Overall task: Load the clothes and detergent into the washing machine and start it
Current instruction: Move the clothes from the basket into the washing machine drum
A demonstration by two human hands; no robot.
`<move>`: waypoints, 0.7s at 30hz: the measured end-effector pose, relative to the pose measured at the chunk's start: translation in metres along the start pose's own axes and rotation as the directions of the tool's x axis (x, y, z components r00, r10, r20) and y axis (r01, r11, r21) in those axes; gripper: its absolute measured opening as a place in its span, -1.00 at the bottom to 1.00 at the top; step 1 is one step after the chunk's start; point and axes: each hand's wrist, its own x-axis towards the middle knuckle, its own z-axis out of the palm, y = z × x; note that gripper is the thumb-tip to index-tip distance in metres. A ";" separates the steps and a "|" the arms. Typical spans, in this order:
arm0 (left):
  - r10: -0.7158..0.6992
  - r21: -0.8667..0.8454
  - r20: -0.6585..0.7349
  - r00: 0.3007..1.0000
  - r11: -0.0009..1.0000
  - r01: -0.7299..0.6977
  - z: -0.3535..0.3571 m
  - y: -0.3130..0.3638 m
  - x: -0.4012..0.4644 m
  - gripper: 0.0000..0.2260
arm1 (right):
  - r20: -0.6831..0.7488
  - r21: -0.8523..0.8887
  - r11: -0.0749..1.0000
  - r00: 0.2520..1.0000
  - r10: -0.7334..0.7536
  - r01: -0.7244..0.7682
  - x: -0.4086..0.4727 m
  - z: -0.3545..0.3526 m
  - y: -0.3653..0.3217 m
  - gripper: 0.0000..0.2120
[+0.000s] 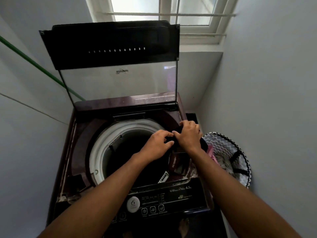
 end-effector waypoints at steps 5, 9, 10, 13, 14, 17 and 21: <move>0.038 0.061 0.071 0.997 0.997 -0.043 0.035 0.019 0.021 -0.56 | 0.159 0.154 0.943 0.950 0.269 -0.294 0.012 -0.001 0.047 -0.04; 0.021 0.086 0.109 0.994 0.996 -0.030 0.054 0.027 0.028 -0.45 | 0.358 0.296 0.858 0.882 0.308 -0.420 0.016 0.002 0.073 0.15; 0.015 0.093 0.116 0.993 0.995 -0.025 0.057 0.028 0.029 -0.45 | 0.384 0.341 0.835 0.875 0.295 -0.431 0.017 0.004 0.075 0.17; 0.006 0.102 0.118 0.993 0.995 -0.018 0.059 0.029 0.032 -0.44 | 0.410 0.431 0.793 0.876 0.253 -0.431 0.022 0.014 0.075 0.06; 0.005 0.100 0.118 0.993 0.995 -0.017 0.059 0.029 0.033 -0.44 | 0.414 0.448 0.786 0.878 0.240 -0.427 0.024 0.015 0.074 -0.03; -0.002 0.087 0.114 0.993 0.996 -0.008 0.056 0.028 0.035 -0.45 | 0.404 0.484 0.766 0.884 0.233 -0.423 0.025 0.012 0.069 -0.31; -0.024 0.083 0.100 0.995 0.996 0.016 0.054 0.029 0.038 -0.43 | 0.339 0.407 0.838 0.912 0.231 -0.363 0.024 -0.001 0.060 -0.45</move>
